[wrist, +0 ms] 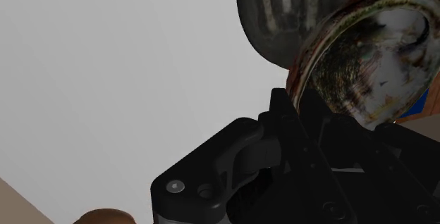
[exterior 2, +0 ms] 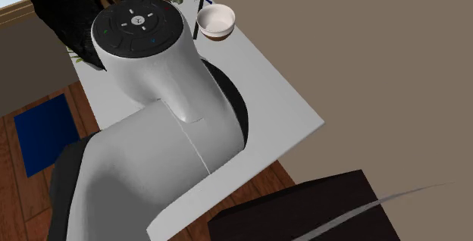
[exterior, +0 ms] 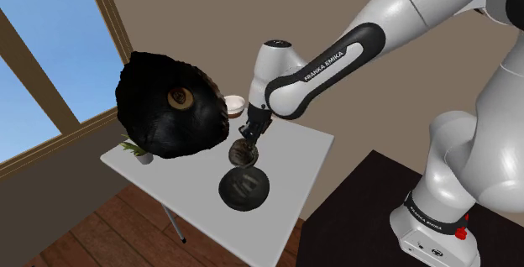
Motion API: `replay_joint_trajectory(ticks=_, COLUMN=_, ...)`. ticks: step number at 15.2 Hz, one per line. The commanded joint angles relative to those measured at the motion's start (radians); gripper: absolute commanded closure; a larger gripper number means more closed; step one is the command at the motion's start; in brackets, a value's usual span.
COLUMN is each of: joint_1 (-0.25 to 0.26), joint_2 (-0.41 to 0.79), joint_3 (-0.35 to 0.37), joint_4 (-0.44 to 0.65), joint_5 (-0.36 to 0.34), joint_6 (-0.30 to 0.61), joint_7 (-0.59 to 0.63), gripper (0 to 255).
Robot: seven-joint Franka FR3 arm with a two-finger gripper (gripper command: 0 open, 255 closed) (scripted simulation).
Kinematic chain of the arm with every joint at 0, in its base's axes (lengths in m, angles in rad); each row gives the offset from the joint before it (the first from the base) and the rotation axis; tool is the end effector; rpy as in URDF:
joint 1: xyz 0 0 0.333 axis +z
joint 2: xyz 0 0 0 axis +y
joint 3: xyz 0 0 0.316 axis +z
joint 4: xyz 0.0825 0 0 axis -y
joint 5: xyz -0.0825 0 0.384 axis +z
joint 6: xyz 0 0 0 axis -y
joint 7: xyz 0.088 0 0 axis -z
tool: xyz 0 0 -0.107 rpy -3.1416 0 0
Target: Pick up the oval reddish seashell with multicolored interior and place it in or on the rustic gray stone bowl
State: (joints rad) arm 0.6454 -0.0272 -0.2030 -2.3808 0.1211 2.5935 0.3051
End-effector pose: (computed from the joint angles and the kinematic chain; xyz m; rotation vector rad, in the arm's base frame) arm 0.4666 0.2183 0.3554 -2.9652 -0.0606 -0.2874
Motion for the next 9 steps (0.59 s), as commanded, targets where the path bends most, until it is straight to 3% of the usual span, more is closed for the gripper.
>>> replay_joint_trajectory(ticks=1, joint_1=0.019, joint_2=-0.026, joint_3=0.023, joint_4=-0.02, joint_5=-0.029, joint_6=-0.001, joint_7=0.069, gripper=255)
replay_joint_trajectory(ticks=9, joint_1=0.033, joint_2=0.037, joint_3=0.038, joint_4=-0.057, joint_5=-0.002, joint_6=0.098, joint_7=0.071, gripper=255)
